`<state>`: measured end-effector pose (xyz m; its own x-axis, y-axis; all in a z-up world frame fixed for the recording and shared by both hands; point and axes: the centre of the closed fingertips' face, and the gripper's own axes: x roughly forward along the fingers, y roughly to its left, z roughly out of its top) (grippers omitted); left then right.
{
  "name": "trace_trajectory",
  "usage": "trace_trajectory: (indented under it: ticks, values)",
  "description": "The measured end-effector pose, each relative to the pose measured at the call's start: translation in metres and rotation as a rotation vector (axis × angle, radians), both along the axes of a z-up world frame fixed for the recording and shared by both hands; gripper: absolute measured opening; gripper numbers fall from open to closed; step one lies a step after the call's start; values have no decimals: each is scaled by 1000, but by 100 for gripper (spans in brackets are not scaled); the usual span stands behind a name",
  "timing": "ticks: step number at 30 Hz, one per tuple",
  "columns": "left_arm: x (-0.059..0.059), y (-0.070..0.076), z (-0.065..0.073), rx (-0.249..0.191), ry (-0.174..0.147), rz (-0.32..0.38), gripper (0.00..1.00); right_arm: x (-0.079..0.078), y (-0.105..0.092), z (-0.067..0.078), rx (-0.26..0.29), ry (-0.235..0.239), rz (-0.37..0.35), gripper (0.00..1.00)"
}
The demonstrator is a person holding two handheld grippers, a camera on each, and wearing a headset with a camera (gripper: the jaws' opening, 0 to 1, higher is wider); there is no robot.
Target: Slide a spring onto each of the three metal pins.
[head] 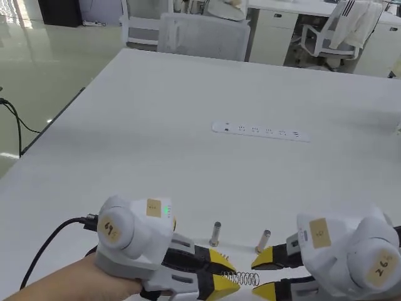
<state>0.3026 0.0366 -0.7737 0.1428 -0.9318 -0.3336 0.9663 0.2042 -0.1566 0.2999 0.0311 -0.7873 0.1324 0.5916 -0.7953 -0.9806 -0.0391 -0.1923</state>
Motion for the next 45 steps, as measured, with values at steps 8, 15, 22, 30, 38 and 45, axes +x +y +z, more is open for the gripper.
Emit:
trace_trajectory:
  ticks: [8, 15, 22, 30, 38, 45]
  values:
    - [-2, 0, 1, -1, 4, -5, 2, -2, 0, -1, -4, -12, 21, 8]
    - [-1, 1, 1, -7, 13, -1, 2, -1, -1, 1, -1, -37, 44, 7]
    - [-2, 1, -1, -2, 11, -2, 2, -3, -1, 5, 8, -35, 53, 7]
    - [-4, 4, -7, 14, 10, -3, 2, -6, 4, 16, 36, -34, 69, 7]
    - [-4, 5, -10, 35, -1, -5, 2, -8, 14, 27, 74, -15, 73, 7]
    - [-4, 5, -11, 36, -1, -6, 2, -9, 20, 31, 87, 3, 83, 7]
